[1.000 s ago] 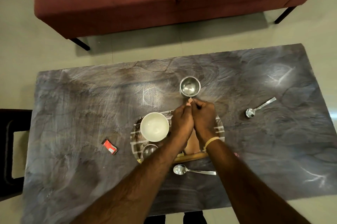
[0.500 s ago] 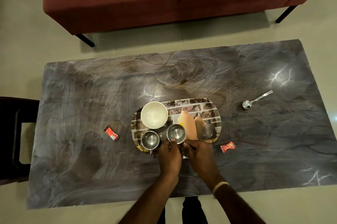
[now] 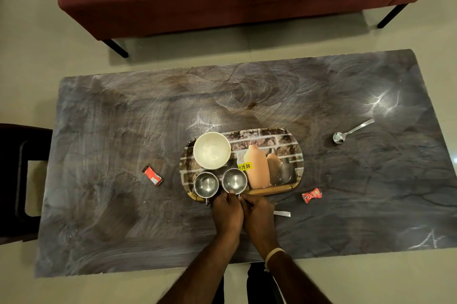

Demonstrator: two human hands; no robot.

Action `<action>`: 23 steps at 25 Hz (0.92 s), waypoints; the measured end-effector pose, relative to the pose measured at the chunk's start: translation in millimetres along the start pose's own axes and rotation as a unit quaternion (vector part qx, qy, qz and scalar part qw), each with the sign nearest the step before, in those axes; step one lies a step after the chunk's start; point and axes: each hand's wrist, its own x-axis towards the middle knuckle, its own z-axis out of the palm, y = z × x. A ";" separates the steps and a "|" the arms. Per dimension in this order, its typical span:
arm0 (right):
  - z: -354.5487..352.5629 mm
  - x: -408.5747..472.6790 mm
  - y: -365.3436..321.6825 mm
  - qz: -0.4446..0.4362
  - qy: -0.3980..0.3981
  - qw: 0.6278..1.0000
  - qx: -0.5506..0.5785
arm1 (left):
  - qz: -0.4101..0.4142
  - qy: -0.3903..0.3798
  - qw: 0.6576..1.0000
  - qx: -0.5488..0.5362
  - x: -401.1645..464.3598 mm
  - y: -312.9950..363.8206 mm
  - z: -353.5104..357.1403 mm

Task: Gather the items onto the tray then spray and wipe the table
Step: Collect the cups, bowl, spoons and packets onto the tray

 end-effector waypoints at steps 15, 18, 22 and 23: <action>-5.9 -29.0 -8.0 0.072 0.038 0.994 0.073 | 0.047 0.010 0.999 -0.018 -14.2 -26.6 -16.3; -37.0 -33.6 7.5 0.123 0.126 0.983 0.047 | 0.033 0.006 0.999 0.006 -30.2 -46.6 -12.6; -96.5 -21.8 49.8 0.166 0.205 0.965 0.004 | 0.067 -0.136 0.987 0.057 -57.2 -38.5 29.4; -111.4 -16.0 58.9 0.169 0.218 0.961 -0.018 | 0.072 -0.157 0.983 0.065 -60.1 -31.8 46.3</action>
